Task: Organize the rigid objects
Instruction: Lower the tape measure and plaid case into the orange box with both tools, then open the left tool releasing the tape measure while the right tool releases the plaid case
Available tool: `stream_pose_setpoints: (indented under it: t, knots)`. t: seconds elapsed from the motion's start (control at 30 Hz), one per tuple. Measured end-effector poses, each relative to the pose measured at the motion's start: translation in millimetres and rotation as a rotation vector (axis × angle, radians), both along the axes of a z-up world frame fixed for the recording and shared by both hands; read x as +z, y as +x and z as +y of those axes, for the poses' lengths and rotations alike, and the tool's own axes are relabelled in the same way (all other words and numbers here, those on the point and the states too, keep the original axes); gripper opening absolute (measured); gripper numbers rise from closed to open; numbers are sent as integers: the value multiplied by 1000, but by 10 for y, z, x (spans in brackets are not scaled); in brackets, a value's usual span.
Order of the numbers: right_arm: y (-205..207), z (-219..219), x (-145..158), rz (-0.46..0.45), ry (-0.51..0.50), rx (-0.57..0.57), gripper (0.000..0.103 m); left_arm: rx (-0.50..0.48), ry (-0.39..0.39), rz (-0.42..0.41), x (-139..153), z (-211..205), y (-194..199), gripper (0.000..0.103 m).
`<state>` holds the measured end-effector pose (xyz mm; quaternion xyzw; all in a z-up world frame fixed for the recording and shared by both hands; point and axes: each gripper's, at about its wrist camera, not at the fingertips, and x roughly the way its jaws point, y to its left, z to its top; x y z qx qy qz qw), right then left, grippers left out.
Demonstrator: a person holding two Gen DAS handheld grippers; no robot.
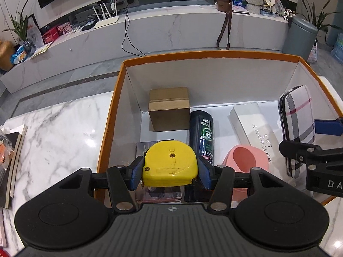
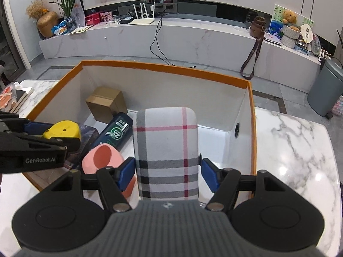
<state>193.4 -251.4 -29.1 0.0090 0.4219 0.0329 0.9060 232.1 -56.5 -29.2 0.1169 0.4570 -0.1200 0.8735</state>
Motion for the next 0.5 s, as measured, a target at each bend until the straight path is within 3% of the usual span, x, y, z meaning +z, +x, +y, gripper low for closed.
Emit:
stream_pose_setpoints:
  t: [0.5]
  knots:
    - [33, 12, -34, -7, -26, 6, 68, 21, 16, -25, 52, 7, 33, 64]
